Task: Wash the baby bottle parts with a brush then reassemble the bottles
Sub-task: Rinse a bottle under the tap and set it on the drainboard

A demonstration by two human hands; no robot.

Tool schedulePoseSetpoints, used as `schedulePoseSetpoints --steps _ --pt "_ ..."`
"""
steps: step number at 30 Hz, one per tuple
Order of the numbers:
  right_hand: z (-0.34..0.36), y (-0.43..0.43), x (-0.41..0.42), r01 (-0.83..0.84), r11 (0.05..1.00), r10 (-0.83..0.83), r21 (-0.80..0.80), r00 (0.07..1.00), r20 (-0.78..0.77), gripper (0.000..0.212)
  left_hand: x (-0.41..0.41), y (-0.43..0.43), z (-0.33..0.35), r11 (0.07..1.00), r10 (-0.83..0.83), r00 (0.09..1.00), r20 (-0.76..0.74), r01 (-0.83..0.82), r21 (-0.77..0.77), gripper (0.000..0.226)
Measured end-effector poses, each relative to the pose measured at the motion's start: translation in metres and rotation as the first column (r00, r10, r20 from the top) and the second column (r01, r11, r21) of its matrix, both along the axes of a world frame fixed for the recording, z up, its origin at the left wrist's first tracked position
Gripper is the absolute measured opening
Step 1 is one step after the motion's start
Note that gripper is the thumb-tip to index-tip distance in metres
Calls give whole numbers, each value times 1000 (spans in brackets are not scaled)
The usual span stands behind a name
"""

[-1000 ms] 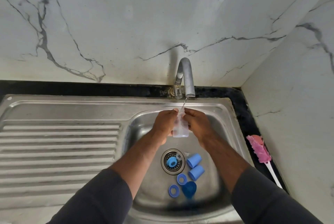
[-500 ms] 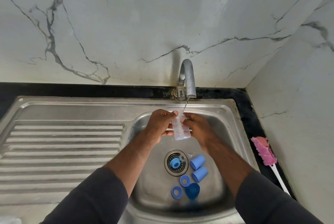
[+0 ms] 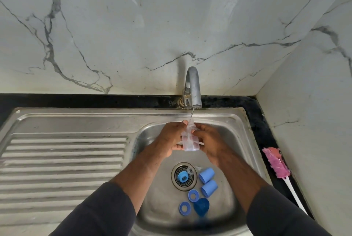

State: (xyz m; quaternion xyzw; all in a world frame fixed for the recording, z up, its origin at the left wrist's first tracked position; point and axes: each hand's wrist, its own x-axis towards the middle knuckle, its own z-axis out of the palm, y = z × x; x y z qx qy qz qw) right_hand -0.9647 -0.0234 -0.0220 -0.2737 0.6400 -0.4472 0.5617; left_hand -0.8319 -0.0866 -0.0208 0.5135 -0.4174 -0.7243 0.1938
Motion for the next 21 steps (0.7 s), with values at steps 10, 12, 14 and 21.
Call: schedulePoseSetpoints --steps 10,12,14,21 --pt "7 -17 -1 95 993 -95 -63 995 6 29 10 -2 -4 975 63 996 -68 -76 -207 34" --pt "8 -17 3 98 994 -96 -55 995 35 25 16 -2 -7 992 -11 996 -88 0 -128 39" --pt "6 -16 6 89 996 -87 -28 993 75 20 18 0 -7 994 -63 989 -132 51 -95 35" --pt "8 -20 16 60 998 -62 25 992 108 17 15 2 -11 946 -37 999 28 44 -322 30"
